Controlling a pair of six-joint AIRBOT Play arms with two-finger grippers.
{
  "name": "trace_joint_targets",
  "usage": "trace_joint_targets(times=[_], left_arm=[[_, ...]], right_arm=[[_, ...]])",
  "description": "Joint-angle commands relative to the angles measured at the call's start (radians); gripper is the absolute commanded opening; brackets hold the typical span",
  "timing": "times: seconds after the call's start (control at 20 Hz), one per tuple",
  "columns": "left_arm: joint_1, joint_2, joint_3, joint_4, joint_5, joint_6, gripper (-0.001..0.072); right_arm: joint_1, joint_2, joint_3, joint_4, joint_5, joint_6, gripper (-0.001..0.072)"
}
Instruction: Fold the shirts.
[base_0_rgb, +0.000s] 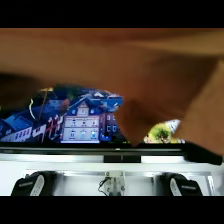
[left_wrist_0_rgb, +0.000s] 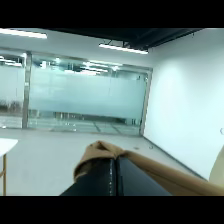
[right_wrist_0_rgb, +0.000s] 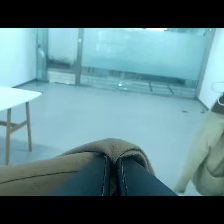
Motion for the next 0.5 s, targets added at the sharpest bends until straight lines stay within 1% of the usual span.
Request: trace_joint_targets(times=[0.0, 0.1, 0.2, 0.3, 0.35, 0.4, 0.45], left_arm=[[0.001, 0.011, -0.011, 0.080, -0.142, -0.060, 0.0034], [0.000, -0.026, -0.061, 0.100, -0.216, -0.053, 0.0034], [0.000, -0.076, -0.146, 0.100, -0.267, -0.011, 0.0034], [0.000, -0.151, -0.263, 0.100, -0.307, 0.029, 0.0034], [-0.002, -0.200, -0.334, 0.101, -0.311, 0.058, 0.0033], [-0.002, -0.253, -0.401, 0.101, -0.303, 0.065, 0.0033], [-0.007, -0.315, -0.468, 0.101, -0.278, 0.067, 0.0033]], right_arm=[[0.001, 0.021, 0.012, -0.043, 0.138, 0.027, 0.0081], [0.001, -0.030, 0.011, -0.047, 0.266, 0.027, 0.0081], [0.001, -0.117, -0.001, -0.043, 0.400, 0.027, 0.0081], [0.001, -0.241, -0.065, -0.038, 0.517, 0.028, 0.0081], [0.002, -0.300, -0.119, -0.034, 0.539, 0.028, 0.0081], [0.002, -0.360, -0.184, -0.032, 0.532, 0.028, 0.0081], [0.002, -0.428, -0.258, -0.022, 0.483, 0.027, 0.0081]])
